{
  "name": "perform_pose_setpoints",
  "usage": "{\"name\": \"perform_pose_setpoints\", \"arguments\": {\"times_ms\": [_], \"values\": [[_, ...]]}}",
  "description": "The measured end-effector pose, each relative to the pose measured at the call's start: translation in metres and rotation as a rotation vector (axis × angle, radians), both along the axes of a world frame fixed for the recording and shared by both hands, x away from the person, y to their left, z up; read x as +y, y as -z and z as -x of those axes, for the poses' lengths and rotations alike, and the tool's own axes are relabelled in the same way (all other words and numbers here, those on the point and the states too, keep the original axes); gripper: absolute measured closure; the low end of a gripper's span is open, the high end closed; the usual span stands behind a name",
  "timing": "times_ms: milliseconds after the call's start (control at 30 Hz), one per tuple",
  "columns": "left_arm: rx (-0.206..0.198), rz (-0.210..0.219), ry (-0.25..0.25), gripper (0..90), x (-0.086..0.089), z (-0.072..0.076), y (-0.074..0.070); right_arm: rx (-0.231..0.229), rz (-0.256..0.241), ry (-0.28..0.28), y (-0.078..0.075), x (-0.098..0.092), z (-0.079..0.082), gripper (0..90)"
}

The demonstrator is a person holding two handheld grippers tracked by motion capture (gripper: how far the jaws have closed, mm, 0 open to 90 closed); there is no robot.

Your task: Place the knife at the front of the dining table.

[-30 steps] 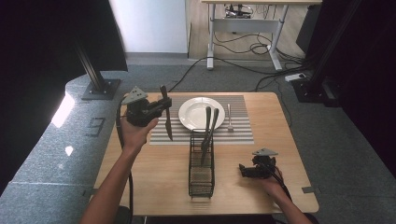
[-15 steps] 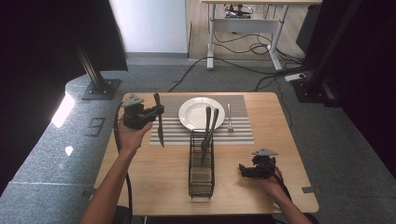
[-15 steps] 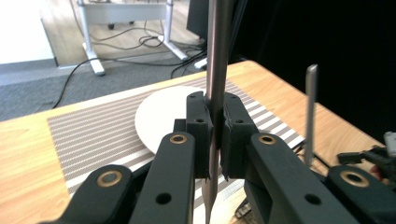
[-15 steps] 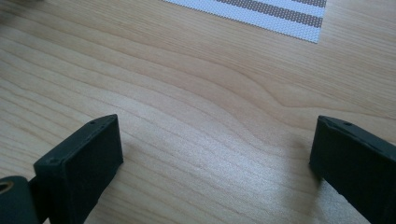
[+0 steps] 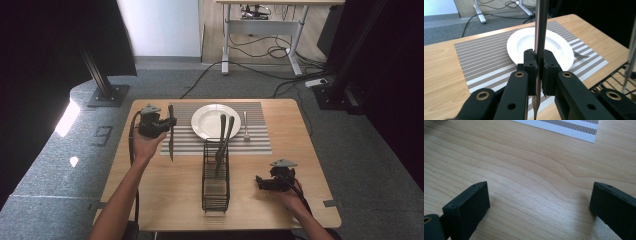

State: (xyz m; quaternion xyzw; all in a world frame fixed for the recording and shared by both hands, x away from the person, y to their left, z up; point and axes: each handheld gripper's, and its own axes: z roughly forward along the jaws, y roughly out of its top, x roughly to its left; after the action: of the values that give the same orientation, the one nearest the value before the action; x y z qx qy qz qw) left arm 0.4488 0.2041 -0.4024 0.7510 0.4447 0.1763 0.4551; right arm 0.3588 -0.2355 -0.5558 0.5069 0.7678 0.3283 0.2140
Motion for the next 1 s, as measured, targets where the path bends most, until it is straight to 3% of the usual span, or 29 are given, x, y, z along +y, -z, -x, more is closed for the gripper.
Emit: {"name": "perform_pose_setpoints", "arguments": {"times_ms": [667, 1000], "values": [[0.056, -0.013, -0.046, 83.8, 0.001, -0.034, 0.01, 0.0, 0.0, -0.003, 0.0, 0.0, 0.0, 2.6], [0.07, -0.023, -0.04, 83.7, -0.008, -0.047, 0.015, 0.001, -0.002, -0.007, 0.0, 0.0, -0.001, 2.5]]}}
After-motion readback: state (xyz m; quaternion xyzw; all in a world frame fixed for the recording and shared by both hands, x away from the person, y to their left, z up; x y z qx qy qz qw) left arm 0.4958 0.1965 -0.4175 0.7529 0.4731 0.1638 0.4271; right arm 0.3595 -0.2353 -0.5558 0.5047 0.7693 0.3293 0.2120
